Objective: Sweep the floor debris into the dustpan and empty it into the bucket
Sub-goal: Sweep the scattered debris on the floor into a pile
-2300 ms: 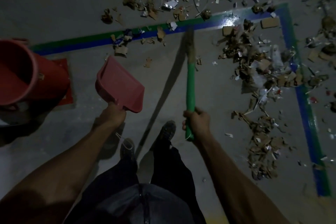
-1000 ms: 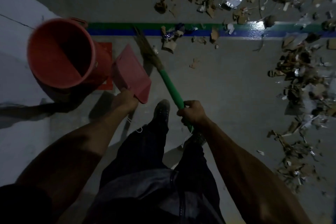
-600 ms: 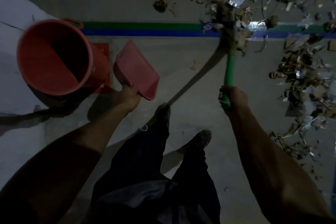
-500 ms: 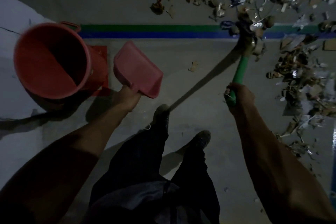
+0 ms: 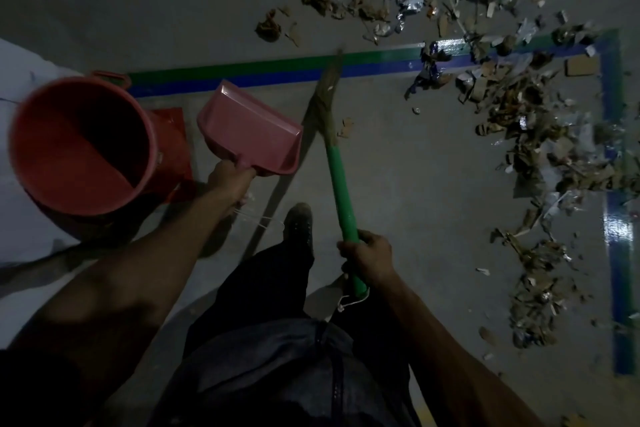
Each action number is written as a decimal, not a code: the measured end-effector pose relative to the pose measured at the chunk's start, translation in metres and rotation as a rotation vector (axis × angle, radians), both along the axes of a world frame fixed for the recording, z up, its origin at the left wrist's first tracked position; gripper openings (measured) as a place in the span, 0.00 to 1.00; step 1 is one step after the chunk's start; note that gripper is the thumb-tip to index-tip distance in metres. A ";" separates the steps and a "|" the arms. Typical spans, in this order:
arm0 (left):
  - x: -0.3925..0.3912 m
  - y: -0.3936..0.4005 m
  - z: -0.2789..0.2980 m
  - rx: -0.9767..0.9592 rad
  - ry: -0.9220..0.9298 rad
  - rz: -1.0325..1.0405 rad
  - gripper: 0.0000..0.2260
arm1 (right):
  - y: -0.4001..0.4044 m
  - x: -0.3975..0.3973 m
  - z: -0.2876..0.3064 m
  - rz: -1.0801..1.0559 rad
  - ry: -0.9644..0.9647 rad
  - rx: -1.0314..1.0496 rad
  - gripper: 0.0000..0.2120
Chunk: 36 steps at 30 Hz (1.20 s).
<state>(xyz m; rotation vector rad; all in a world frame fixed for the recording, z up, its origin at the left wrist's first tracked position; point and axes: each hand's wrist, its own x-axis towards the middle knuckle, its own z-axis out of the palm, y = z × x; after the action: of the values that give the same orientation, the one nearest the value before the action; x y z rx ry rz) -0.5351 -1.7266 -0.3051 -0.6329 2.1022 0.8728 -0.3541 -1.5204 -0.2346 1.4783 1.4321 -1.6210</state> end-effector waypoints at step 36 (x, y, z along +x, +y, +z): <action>-0.134 0.034 0.036 -0.306 -0.011 -0.141 0.18 | 0.054 -0.278 -0.063 0.494 0.143 0.052 0.09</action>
<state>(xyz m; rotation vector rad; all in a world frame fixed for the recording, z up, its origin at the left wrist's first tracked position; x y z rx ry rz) -0.6694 -1.6924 -0.2687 -0.6333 2.2602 0.4716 -0.6324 -1.4664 -0.2979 0.9418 1.7599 -1.4029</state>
